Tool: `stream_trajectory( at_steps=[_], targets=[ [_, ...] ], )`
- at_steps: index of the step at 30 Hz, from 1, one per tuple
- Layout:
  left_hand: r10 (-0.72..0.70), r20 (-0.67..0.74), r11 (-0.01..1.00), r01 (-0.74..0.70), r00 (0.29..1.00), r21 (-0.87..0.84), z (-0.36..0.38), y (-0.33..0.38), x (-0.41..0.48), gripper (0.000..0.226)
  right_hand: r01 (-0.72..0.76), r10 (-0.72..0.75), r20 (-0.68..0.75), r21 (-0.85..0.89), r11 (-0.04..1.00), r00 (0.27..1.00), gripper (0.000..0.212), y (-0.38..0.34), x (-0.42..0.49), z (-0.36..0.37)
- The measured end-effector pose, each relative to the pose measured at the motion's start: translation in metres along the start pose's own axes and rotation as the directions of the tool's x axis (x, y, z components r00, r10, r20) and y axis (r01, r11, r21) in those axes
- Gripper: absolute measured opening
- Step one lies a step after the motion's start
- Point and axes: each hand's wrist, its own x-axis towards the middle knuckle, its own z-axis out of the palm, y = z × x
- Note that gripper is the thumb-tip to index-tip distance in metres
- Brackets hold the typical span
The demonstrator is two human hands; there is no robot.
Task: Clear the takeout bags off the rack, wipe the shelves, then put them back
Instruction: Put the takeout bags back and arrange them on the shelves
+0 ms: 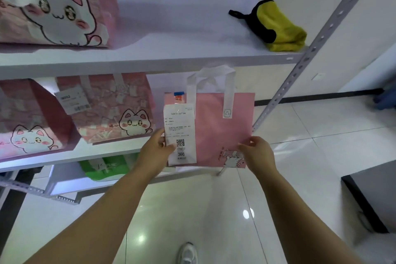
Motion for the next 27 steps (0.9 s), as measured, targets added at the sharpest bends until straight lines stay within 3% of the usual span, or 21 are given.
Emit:
stream_trajectory(
  at_steps=[9,16,22,27],
  targets=[
    [0.059,0.047,0.992,-0.053,0.997,-0.113,0.018,-0.011,0.057,0.067,0.086,-0.09,0.054,0.072,0.994,0.995,0.033,0.001,0.071,0.016],
    [0.069,0.07,0.989,-0.059,0.995,-0.132,0.026,-0.02,0.082,0.064,0.11,-0.128,0.133,0.135,0.985,0.983,0.036,0.006,0.103,0.032],
    [0.046,0.038,0.987,-0.04,0.998,-0.156,0.034,-0.022,0.094,0.071,0.132,-0.173,0.212,0.192,0.972,0.962,0.054,0.008,0.112,0.037],
    [0.041,0.066,0.99,-0.031,0.997,-0.136,0.034,-0.021,0.101,0.063,0.171,-0.201,0.224,0.146,0.974,0.954,0.057,0.009,0.117,0.037]
  ],
)
